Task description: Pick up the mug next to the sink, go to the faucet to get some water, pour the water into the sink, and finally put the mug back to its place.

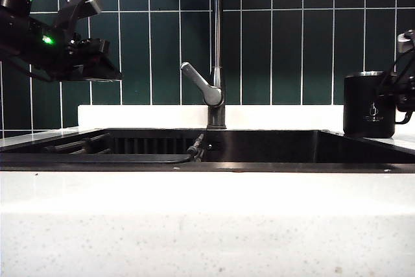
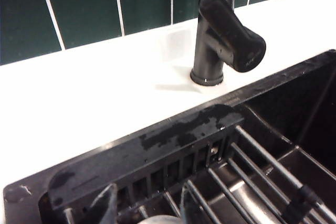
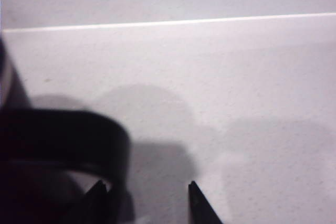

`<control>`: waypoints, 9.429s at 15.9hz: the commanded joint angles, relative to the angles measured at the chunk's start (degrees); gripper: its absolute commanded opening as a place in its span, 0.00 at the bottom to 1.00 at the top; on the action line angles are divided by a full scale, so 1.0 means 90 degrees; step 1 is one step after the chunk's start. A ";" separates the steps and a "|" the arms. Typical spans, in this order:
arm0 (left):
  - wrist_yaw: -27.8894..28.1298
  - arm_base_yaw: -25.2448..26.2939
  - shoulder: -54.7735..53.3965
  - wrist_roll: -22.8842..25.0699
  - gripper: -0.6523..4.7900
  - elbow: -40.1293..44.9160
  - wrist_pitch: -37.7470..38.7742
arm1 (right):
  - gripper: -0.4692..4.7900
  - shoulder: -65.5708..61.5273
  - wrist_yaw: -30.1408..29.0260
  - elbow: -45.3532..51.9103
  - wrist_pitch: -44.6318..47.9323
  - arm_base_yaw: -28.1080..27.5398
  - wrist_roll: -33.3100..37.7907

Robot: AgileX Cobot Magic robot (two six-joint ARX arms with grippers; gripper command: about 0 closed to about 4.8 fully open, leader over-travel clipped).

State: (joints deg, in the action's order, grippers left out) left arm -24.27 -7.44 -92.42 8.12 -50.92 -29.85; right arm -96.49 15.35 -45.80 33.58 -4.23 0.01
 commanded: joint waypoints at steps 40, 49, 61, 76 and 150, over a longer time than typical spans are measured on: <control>-0.0204 -0.0012 -0.0002 0.0022 0.40 -0.0027 0.0102 | 0.09 0.0488 -0.3077 -0.0228 0.1212 -0.0194 0.0058; -0.1321 -0.0012 -0.0554 -0.0262 0.40 -0.0828 -0.0204 | 0.09 0.0515 -0.4027 -0.1494 -0.0301 0.0724 0.0189; -0.2552 -0.0189 -0.3099 -0.0449 0.51 -0.4209 0.0272 | 0.09 0.0512 -0.3961 -0.2851 -0.2210 0.1785 -0.0002; -0.3368 -0.0561 -0.3837 -0.0333 0.51 -0.5314 0.0066 | 0.09 0.0080 -0.3723 -0.3742 -0.2426 0.2443 0.0335; -0.0362 -0.0731 0.1897 0.0925 0.50 -0.3759 0.7898 | 0.09 0.0202 -0.1528 -0.3735 -0.3225 0.2526 -1.0506</control>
State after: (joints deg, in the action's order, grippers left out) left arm -28.08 -13.98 -77.60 16.67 -87.22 43.24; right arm -95.33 2.72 -78.98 2.70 18.44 -92.14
